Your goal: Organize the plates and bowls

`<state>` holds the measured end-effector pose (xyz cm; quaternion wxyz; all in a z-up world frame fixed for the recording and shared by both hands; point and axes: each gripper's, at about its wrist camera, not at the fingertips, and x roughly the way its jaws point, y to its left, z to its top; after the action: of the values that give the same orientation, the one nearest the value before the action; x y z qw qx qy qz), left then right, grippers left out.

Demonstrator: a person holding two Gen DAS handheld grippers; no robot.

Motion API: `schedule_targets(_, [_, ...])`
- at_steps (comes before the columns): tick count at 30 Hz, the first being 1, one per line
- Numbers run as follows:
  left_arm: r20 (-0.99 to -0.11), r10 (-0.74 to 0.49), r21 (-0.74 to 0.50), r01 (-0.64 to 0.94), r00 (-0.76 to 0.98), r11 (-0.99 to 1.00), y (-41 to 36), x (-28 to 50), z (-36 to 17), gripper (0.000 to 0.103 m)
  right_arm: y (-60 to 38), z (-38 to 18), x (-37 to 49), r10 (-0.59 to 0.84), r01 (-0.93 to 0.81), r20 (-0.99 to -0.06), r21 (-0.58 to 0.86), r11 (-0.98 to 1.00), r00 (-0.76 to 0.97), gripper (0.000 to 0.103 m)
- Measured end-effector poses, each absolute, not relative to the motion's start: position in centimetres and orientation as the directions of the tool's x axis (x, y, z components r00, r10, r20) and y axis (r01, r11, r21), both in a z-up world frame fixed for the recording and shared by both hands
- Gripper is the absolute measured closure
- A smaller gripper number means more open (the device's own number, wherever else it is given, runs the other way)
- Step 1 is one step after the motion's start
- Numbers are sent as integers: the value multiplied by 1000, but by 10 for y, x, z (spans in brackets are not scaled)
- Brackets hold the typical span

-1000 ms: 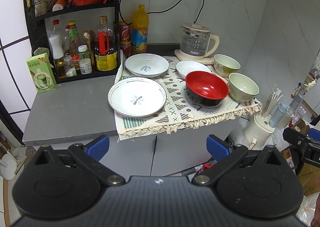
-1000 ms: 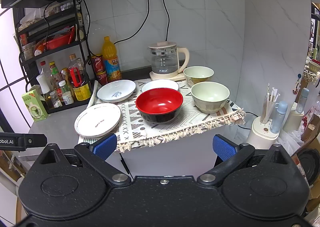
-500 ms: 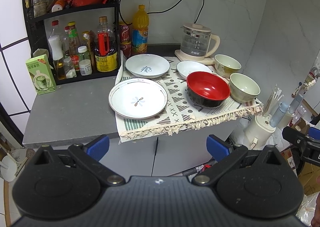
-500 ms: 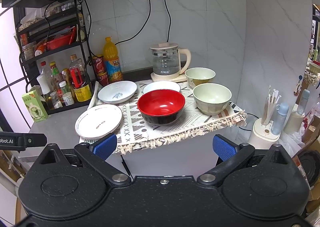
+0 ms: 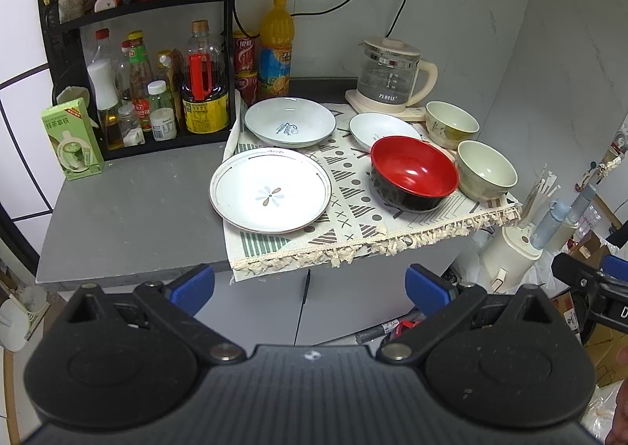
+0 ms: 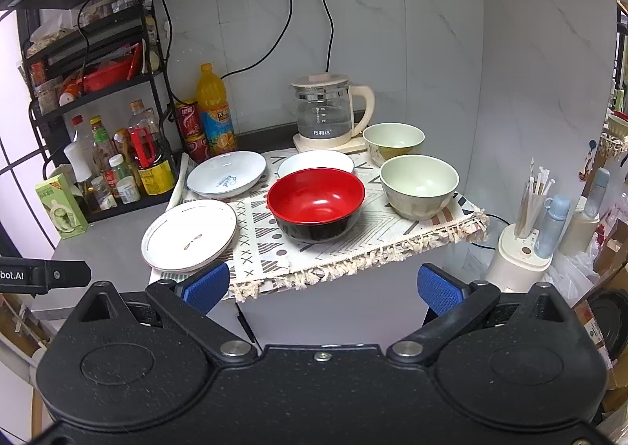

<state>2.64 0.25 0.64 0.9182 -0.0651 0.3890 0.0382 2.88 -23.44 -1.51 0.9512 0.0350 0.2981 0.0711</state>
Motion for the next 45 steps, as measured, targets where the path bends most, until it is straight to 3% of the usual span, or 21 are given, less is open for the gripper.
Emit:
schedule_targets(22, [-777, -26, -120, -106, 629, 987, 1, 113, -11, 1, -235, -28, 100, 143, -86, -636, 120, 989, 758, 0])
schedule_targets(45, [-830, -102, -172, -77, 548, 982, 8, 258, -46, 4, -246, -60, 212, 102, -20, -722, 121, 992, 685, 2])
